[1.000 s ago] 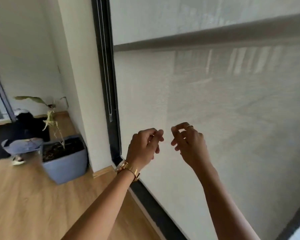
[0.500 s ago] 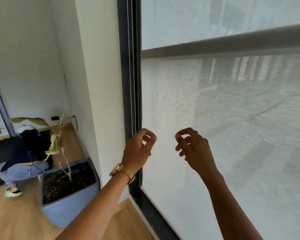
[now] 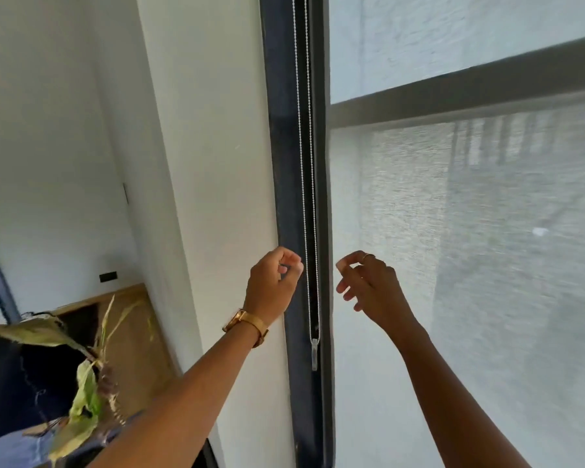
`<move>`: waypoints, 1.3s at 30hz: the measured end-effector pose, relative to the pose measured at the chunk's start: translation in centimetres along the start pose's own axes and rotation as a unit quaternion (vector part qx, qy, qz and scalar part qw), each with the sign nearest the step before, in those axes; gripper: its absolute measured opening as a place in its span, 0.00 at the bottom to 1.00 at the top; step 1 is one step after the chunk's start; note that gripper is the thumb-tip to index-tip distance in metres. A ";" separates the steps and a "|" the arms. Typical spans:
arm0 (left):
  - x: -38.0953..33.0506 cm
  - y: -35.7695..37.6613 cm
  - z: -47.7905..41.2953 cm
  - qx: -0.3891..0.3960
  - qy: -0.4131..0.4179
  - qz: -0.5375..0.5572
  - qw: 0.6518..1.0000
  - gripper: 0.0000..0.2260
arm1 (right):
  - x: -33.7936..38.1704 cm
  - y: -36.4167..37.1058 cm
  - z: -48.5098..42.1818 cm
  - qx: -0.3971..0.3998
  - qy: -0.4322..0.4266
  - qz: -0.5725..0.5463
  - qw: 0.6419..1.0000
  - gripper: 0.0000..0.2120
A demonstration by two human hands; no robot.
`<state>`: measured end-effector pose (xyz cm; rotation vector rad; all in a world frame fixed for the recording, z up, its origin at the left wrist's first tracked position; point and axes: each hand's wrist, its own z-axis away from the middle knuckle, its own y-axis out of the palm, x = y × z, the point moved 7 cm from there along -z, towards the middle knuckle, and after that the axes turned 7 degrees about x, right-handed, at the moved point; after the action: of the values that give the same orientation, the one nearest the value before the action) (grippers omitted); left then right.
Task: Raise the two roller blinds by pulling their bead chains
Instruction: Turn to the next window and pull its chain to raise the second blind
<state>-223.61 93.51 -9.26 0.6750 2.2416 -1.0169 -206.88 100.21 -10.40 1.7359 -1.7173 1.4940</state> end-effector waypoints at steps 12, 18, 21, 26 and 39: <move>7.7 0.5 -19.6 0.063 -0.002 0.186 0.980 0.12 | 1.1 3.5 -25.5 -0.106 -0.011 0.060 0.992 0.12; 7.9 2.7 -21.7 0.128 0.017 0.210 0.969 0.19 | 3.2 3.8 -30.8 -0.152 -0.020 0.090 0.984 0.11; 8.5 2.9 -22.2 0.136 0.006 0.237 0.962 0.19 | 4.2 3.0 -32.2 -0.169 -0.012 0.092 0.981 0.14; 8.9 4.0 -22.8 0.164 -0.023 0.291 0.942 0.18 | 6.4 2.2 -33.5 -0.149 -0.044 0.055 0.986 0.16; 4.2 1.2 -26.4 0.095 0.033 0.380 0.920 0.07 | 16.2 -1.5 -35.1 -0.116 -0.096 -0.056 0.987 0.13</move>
<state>-233.55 115.83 1.55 1.5260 1.6755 -0.8031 -225.51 118.79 17.98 1.8644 -1.7710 1.0620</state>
